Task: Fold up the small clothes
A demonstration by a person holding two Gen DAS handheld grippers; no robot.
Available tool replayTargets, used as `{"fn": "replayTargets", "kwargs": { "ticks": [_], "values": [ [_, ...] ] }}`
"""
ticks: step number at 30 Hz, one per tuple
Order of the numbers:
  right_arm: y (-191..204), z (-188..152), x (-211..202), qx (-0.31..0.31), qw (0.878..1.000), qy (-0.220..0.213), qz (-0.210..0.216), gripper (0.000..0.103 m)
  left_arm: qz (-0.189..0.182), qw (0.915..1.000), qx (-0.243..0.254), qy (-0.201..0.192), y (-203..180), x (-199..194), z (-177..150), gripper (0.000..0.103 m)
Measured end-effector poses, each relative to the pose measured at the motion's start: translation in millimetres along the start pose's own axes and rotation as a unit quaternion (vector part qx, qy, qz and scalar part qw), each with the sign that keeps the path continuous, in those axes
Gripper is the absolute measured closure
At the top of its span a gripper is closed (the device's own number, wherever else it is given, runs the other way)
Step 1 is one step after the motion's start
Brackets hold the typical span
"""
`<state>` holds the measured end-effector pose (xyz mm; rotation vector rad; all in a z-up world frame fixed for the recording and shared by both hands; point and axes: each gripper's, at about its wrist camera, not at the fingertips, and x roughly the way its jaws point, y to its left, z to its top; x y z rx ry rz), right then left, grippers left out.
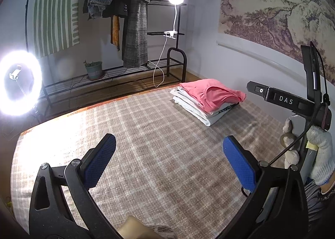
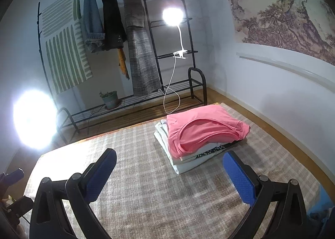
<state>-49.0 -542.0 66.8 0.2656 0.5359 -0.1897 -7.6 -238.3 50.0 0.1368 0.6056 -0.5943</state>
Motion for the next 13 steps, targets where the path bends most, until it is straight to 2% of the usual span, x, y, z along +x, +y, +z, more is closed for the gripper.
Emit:
{"fn": "replayTargets", "kwargs": {
  "ticks": [13],
  "values": [
    [18.5,-4.6,-0.4,-0.029,1.000,0.000,0.004,0.000,-0.001,1.0000,-0.002,0.005,5.3,3.1,-5.1,0.000]
  ]
}}
